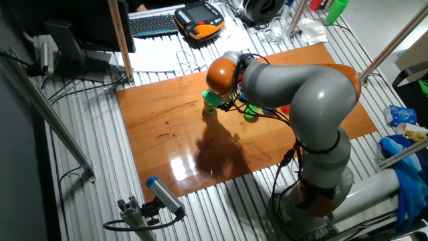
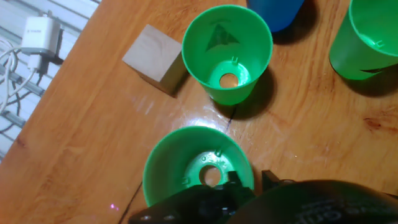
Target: Stack the cups
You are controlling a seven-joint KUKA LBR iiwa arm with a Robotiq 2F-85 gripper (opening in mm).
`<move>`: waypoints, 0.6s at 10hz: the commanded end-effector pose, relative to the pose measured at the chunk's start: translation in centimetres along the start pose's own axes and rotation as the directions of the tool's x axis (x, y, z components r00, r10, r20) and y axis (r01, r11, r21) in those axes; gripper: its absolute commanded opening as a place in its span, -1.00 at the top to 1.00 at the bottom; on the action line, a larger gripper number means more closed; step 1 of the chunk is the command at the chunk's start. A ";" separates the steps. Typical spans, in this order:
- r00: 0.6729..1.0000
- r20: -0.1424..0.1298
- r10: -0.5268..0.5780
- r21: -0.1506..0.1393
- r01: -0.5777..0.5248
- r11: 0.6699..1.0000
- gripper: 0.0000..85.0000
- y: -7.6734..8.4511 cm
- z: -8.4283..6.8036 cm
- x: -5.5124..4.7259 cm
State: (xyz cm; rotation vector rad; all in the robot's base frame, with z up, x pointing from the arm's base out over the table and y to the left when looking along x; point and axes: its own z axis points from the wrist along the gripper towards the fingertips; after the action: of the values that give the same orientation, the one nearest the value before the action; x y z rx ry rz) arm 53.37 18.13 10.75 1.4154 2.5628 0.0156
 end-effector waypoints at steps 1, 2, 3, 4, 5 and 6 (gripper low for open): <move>0.999 -0.033 -0.020 0.002 0.020 1.000 1.00 0.0 0.0 0.0; 0.998 -0.053 -0.033 0.008 0.033 0.999 1.00 0.0 -0.1 0.1; 0.996 -0.074 -0.045 0.003 0.045 0.999 1.00 0.1 -0.4 0.0; 0.992 -0.110 -0.057 -0.008 0.056 0.998 1.00 0.3 -1.1 -0.2; 0.990 -0.120 -0.076 -0.003 0.076 0.997 1.00 0.4 -2.2 -0.5; 0.989 -0.122 -0.086 0.000 0.086 0.996 1.00 0.4 -3.3 -0.9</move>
State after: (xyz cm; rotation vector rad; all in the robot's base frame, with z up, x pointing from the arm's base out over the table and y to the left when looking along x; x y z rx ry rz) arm 53.53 17.83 13.98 1.3383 2.7272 0.0836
